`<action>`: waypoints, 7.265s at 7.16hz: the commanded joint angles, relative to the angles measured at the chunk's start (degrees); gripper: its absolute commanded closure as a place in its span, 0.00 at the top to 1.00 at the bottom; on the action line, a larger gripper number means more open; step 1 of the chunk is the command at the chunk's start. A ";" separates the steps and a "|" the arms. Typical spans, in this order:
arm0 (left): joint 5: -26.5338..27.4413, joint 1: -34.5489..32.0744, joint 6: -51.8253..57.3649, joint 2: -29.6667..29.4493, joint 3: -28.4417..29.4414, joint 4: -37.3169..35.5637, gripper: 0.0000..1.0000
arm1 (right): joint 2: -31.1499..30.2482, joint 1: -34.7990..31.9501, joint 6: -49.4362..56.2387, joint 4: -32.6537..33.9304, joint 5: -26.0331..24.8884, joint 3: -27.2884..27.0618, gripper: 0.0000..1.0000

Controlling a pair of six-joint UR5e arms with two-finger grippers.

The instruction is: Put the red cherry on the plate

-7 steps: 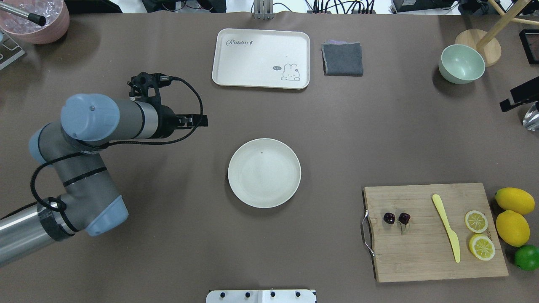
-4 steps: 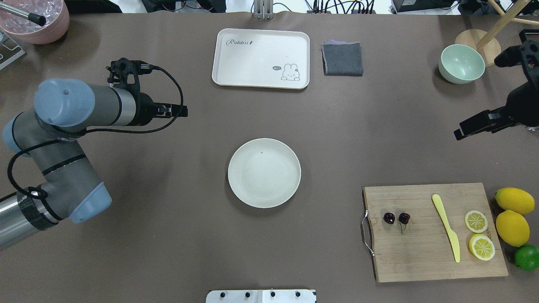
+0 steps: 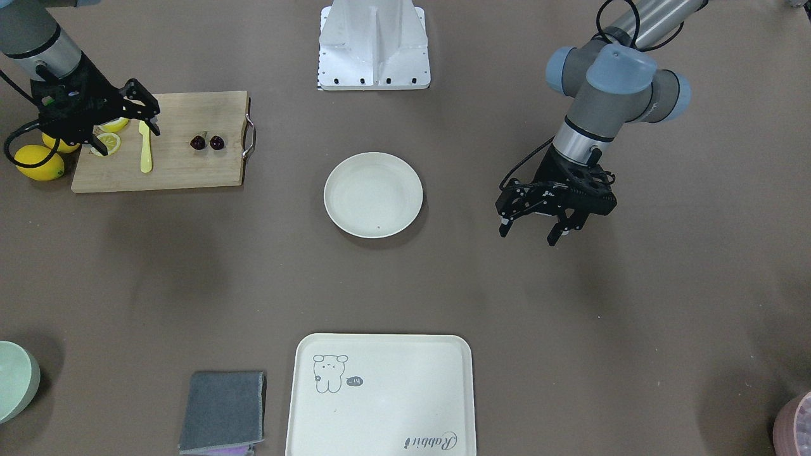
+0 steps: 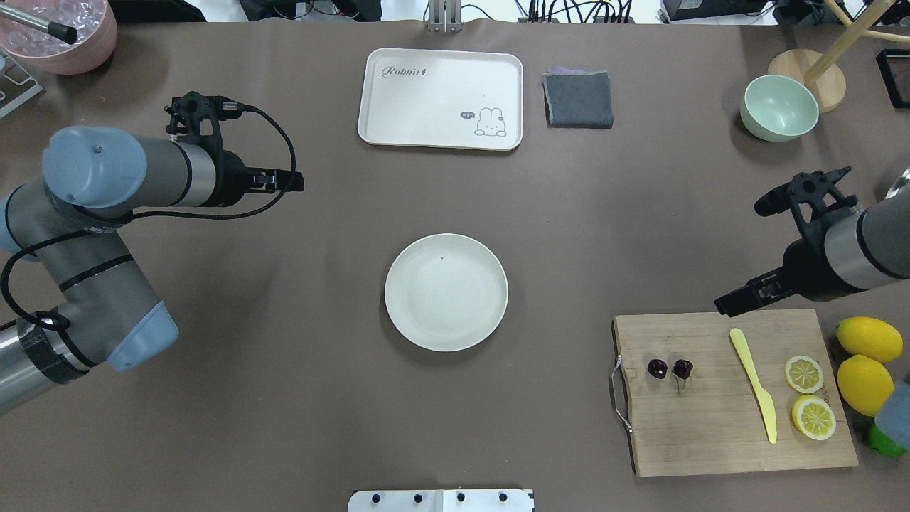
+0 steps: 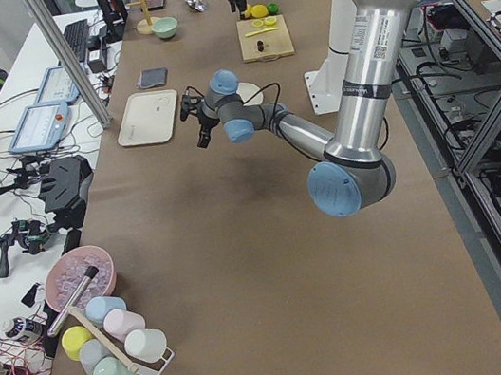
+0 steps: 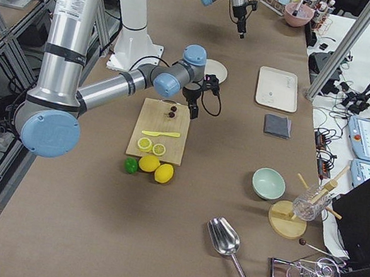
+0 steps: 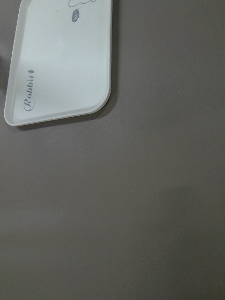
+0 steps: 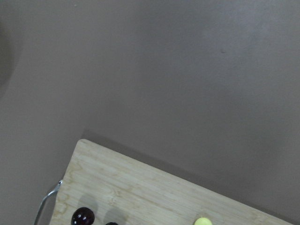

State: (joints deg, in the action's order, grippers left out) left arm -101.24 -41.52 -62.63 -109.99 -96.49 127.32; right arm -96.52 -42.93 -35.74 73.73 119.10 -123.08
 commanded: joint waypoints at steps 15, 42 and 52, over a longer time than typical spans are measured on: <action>0.07 0.66 0.23 -0.14 0.69 -0.05 0.98 | -2.62 18.77 -12.03 -14.76 -17.15 5.75 0.00; -33.32 -46.66 60.70 10.84 0.69 -33.90 0.98 | 11.92 -32.25 26.27 19.44 15.64 21.80 1.00; -33.41 -49.79 68.17 16.73 7.46 -34.15 0.98 | 7.40 -50.32 44.27 27.67 15.73 27.66 1.00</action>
State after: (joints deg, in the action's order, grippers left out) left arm -134.66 -91.32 5.53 -93.26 -89.17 93.15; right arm -88.81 -93.16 9.64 97.80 135.06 -91.04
